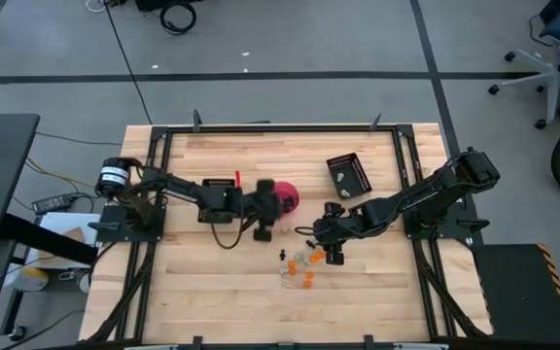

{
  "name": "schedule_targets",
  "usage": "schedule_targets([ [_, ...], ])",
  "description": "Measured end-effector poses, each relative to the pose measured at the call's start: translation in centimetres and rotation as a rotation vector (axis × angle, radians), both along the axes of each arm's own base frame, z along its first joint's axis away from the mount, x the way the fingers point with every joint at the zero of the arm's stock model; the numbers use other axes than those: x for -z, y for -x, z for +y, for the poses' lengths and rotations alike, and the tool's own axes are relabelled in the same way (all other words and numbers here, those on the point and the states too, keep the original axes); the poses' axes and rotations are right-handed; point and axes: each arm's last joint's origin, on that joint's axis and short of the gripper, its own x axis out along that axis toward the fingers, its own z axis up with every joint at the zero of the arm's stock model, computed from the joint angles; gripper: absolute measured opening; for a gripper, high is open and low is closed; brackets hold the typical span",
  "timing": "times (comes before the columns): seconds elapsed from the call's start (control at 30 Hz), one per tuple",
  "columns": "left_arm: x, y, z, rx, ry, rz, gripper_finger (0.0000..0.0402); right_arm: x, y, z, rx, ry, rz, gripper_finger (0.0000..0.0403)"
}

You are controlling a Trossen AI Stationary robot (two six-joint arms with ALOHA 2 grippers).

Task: Sort Halloween decoration
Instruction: Put the left black skeleton toy into the pink bin

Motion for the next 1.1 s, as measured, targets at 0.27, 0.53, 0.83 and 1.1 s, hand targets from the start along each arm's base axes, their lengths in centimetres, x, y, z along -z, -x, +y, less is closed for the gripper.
schedule_targets([
  [0.27, 0.8, -0.3, -2.9, 0.438, 0.088, -0.002, 0.0144, 0.0, -0.1, -0.4, -0.002, 0.011, 0.002, 0.0192],
  [0.53, 1.8, -0.9, -3.2, 0.544, 0.181, -0.033, 0.0142, 0.0, -0.2, -0.5, -0.007, 0.007, -0.008, 0.0192],
  [0.83, 4.2, -1.5, -3.5, 0.573, 0.225, -0.006, 0.0142, 0.0, -0.2, -0.7, -0.008, 0.012, 0.001, 0.0192],
  [1.1, 6.0, -1.9, -3.5, 0.571, 0.222, 0.01, 0.0142, 0.0, -0.1, -0.7, -0.006, 0.012, 0.005, 0.0192],
])
